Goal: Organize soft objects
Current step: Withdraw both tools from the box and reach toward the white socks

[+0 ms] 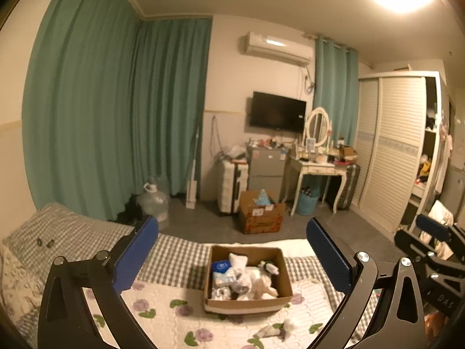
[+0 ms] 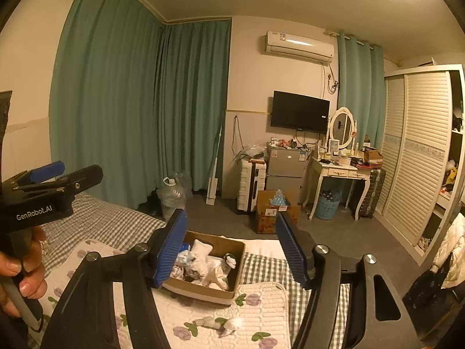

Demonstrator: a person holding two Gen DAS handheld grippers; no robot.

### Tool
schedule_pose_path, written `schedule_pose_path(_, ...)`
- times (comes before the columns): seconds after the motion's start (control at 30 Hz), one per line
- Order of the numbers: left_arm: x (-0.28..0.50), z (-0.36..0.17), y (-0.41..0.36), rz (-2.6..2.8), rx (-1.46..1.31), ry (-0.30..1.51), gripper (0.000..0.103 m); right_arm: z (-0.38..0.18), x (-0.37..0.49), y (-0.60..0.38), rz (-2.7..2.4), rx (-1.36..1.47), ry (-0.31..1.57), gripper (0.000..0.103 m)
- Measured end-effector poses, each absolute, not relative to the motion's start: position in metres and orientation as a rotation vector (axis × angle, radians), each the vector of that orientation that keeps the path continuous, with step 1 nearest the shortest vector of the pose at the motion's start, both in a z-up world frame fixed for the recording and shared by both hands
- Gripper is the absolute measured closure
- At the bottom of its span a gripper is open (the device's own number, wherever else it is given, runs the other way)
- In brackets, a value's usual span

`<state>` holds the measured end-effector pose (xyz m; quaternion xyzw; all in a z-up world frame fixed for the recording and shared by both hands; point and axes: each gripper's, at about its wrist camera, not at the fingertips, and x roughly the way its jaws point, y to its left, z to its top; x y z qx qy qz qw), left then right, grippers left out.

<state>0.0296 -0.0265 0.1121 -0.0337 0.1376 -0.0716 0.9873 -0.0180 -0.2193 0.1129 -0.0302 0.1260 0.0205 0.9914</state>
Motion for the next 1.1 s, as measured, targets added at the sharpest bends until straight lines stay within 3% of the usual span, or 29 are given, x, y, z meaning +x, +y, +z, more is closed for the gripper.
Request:
schedule_pose_path(0.27,0.039,0.072,-0.035,-0.137,-0.061,0.347,0.0,0.082,-0.016,-0.236,0.031,-0.051,0.303,0.038)
schedule_pose_path(1.1,0.1,-0.072,-0.08,-0.164,0.06,0.646,0.0,-0.083,0.073,-0.263,0.05,-0.027,0.606,0.039)
